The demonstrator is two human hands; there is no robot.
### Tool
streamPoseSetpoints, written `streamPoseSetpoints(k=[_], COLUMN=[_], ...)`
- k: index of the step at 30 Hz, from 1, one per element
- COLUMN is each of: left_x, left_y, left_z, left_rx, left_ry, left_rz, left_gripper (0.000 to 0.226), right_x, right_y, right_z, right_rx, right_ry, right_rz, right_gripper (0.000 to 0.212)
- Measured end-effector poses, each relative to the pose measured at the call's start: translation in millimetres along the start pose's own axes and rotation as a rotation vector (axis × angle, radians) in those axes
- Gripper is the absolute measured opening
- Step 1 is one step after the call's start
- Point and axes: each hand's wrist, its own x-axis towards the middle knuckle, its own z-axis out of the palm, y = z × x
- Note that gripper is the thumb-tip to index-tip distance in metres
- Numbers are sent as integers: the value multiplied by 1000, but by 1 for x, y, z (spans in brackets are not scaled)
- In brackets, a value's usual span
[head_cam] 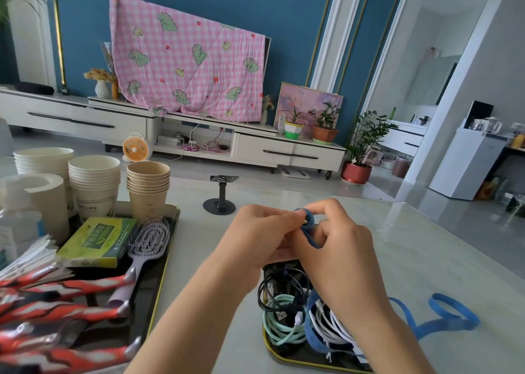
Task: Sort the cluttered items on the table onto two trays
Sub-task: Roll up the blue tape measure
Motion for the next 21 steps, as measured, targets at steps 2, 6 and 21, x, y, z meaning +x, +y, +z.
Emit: streamPoseSetpoints(k=[2,6,21], left_x=[-2,-7,-11], left_y=[5,17,23], left_z=[-9,-27,-41], left_rx=[106,227,360], left_ry=[-29,-137,-184], left_rz=[-31,-130,-135], left_gripper=[13,13,22], right_x=[2,3,0], right_y=[2,2,3], right_z=[-7,-25,-14], right_rx=[172,295,284], right_ry=[-169,-517,-365], right_rz=[13,67,-56], right_gripper=[15,37,13])
